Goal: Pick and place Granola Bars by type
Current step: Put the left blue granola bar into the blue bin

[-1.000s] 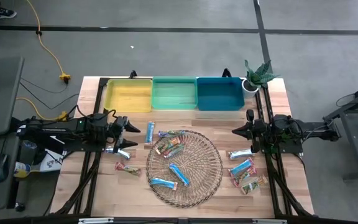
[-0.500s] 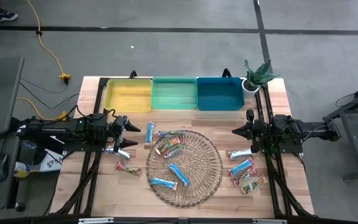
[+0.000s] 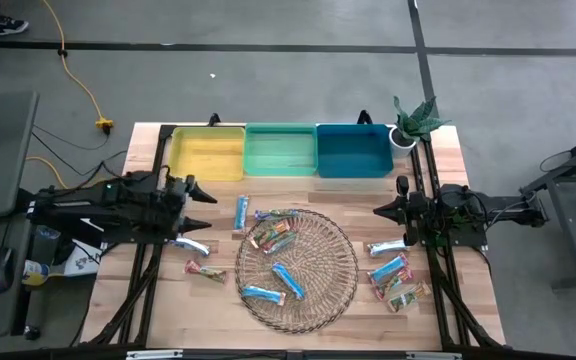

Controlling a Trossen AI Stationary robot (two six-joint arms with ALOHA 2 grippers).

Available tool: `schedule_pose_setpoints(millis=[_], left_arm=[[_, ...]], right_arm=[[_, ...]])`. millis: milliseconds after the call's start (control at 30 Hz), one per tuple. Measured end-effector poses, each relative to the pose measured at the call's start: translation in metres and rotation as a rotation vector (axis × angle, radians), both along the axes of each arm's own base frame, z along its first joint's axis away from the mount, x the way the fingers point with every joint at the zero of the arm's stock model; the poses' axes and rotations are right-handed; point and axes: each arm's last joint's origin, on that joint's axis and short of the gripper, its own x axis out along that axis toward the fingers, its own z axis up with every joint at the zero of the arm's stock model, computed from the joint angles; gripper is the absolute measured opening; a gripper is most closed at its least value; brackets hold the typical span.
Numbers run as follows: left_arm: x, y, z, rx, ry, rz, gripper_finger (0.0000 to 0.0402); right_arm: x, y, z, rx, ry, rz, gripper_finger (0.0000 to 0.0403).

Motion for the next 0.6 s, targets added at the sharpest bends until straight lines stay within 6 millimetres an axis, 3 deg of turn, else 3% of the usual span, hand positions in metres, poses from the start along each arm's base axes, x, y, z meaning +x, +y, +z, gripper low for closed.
schedule_pose_setpoints(millis=[333, 600], left_arm=[[-0.029, -0.004, 0.051, -0.098, 0.010, -0.071, 0.0358], [-0.053, -0.002, 0.055, -0.005, 0.188, -0.004, 0.0358]], right_arm=[[0.000, 0.000, 0.000, 0.000, 0.000, -0.001, 0.0000], [0.000, 0.000, 0.000, 0.000, 0.000, 0.000, 0.0000]])
